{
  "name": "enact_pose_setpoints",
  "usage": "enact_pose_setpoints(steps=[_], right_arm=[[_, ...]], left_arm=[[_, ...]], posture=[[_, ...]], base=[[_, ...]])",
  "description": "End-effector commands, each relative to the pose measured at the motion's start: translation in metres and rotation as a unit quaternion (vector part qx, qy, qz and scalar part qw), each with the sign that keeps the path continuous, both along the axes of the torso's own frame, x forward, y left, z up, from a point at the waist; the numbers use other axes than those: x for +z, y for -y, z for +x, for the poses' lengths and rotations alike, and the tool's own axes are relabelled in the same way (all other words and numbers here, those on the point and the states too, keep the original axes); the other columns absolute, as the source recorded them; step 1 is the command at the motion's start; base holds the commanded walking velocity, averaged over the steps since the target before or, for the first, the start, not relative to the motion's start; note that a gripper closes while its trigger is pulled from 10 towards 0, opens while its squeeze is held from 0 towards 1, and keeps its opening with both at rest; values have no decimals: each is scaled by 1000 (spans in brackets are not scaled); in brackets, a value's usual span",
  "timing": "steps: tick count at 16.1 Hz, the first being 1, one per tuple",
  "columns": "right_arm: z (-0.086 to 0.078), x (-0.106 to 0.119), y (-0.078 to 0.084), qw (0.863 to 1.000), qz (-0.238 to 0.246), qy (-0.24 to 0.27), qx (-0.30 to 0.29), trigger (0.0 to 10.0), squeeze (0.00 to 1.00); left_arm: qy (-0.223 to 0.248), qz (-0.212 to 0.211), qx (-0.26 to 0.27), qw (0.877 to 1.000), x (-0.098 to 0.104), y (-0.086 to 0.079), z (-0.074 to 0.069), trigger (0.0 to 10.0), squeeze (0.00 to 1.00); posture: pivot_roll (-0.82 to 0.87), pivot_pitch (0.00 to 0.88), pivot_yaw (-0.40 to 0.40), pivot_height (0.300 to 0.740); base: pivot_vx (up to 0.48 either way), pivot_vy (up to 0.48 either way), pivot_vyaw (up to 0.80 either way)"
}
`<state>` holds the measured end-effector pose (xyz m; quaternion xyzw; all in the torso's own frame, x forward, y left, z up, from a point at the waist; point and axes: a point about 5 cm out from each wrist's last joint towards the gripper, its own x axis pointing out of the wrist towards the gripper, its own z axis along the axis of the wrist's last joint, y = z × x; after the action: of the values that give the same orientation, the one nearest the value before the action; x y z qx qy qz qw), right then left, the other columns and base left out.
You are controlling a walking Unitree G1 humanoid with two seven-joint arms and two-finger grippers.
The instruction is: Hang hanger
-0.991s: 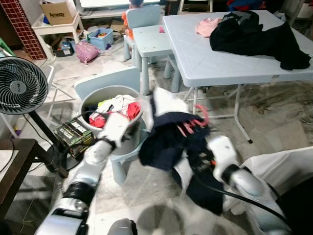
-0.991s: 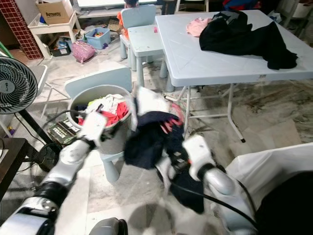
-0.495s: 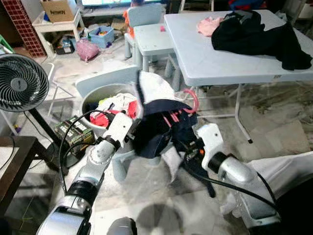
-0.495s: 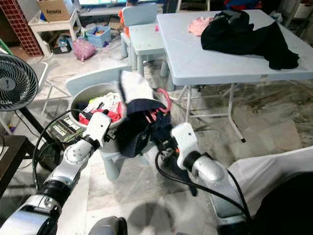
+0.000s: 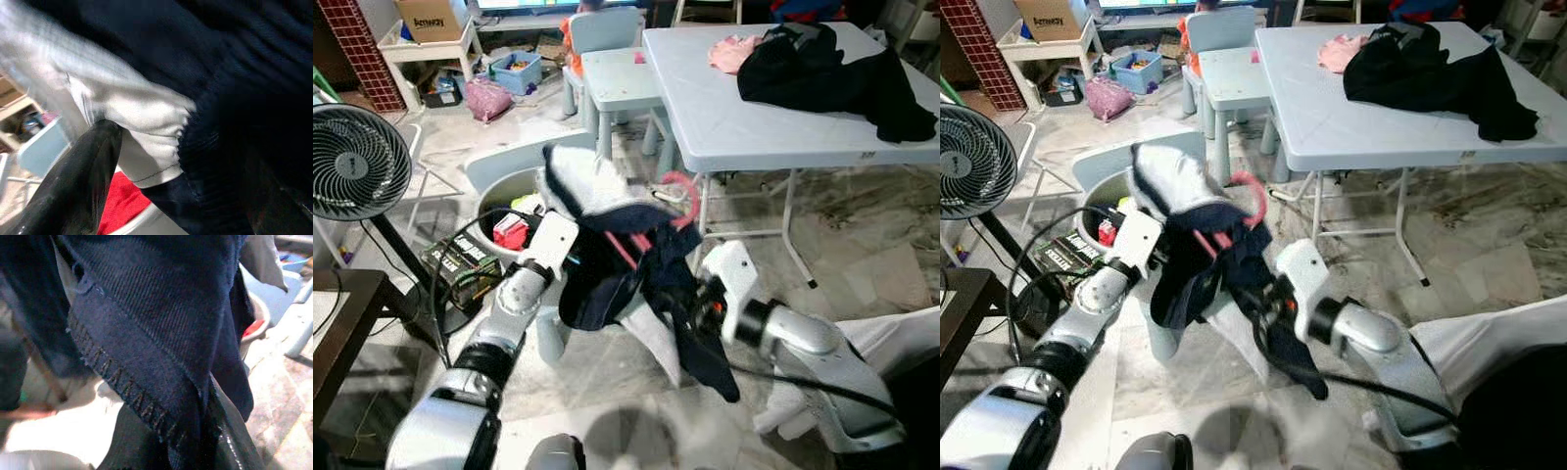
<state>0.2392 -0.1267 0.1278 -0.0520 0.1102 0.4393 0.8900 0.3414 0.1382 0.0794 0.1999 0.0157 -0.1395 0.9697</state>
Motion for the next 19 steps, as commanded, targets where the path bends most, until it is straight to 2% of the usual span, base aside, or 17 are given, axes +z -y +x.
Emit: enact_pose_setpoints(steps=[1, 2, 3, 5, 6, 9, 10, 12, 13, 15, 17, 18, 19], right_arm=[[-4, 8, -2, 1000, -4, 12, 27, 10000, 0], [-4, 8, -2, 1000, -4, 12, 27, 10000, 0], [-4, -3, 10, 999, -51, 3, 21, 10000, 0], [-3, -15, 29, 994, -113, -9, 11, 10000, 0], [-1, -25, 48, 984, -176, -13, -1, 10000, 0], [0, -31, 62, 976, -218, -21, 2, 10000, 0], [-10, -33, 68, 969, -243, -19, 47, 10000, 0], [-18, -29, 77, 966, -243, -28, 79, 10000, 0], [-25, -23, 86, 963, -242, -38, 113, 10000, 0], [-30, -13, 104, 957, -252, -44, 136, 10000, 0], [-32, 9, 120, 952, -254, -31, 168, 10000, 0], [-32, 14, 121, 951, -255, -25, 176, 10000, 0], [-34, 30, 118, 949, -239, -12, 203, 10000, 0]], left_arm=[[22, 5, 31, 999, 12, -12, 8, 10000, 0], [22, 5, 31, 999, 12, -12, 8, 10000, 0], [34, 9, 58, 998, 18, -25, 12, 10000, 0], [44, 13, 83, 995, 23, -41, 14, 10000, 0], [49, 14, 97, 994, 25, -51, 13, 10000, 0], [50, 18, 104, 993, 23, -59, 10, 10000, 0], [44, 19, 112, 993, 21, -66, 8, 10000, 0], [36, 17, 120, 992, 18, -71, 6, 10000, 0], [33, 15, 120, 992, 18, -72, 6, 10000, 0], [24, 15, 118, 993, 16, -72, 6, 10000, 0], [-7, -5, 119, 993, 8, -74, 4, 10000, 0], [-18, -10, 120, 993, 6, -75, 4, 10000, 0], [-40, -18, 116, 992, 1, -74, 2, 10000, 0]], posture=[[-90, 0, 7, 740], [-90, 0, 7, 740], [-86, 0, 7, 740], [-81, 0, 8, 740], [-81, 0, 8, 740], [-78, 0, 8, 740], [-76, 0, 7, 740], [-76, 0, 7, 740], [-76, 0, 7, 740], [-83, 0, 11, 740], [-94, 0, 16, 740], [-95, 0, 18, 740], [-97, 0, 20, 740]], base=[[0, 0, 0], [0, 0, 0], [0, 0, 0], [0, 0, 0], [0, 0, 0], [0, 0, 0], [0, 0, 0], [0, 0, 0], [0, 0, 0], [0, 0, 0], [0, 0, 0], [0, 0, 0], [0, 0, 0]])
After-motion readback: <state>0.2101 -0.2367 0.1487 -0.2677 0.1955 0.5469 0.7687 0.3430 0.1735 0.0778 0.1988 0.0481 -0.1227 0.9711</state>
